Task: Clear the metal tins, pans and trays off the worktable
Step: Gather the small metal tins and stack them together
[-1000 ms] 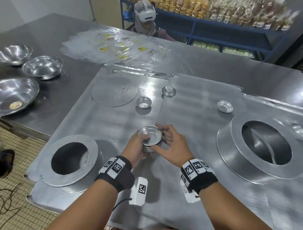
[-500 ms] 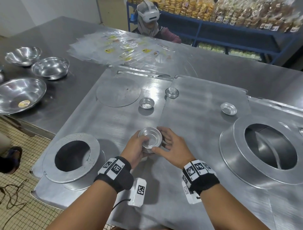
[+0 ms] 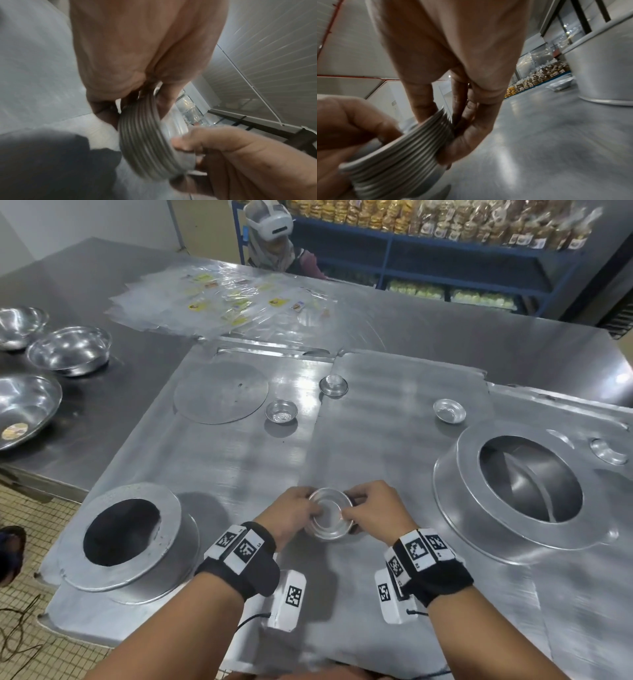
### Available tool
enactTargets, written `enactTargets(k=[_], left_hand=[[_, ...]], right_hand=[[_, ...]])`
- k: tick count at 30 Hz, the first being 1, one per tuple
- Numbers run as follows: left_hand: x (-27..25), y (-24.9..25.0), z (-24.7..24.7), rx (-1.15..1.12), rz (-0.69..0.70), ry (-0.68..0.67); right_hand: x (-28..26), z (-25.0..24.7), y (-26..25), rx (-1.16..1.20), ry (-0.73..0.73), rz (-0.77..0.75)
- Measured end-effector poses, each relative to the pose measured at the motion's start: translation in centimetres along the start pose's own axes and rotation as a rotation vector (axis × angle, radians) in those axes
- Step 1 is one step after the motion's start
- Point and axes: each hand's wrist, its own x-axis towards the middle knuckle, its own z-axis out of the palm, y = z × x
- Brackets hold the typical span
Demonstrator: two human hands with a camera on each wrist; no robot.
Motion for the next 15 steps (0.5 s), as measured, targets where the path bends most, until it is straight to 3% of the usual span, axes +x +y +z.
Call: enactTargets(k=[15], left_hand=[[0.4,-0.1,5.0,0.551,-0.062,-0.219]], right_hand=[[-3.6,-3.6,4.8,-0.161,-0.067,0.226]])
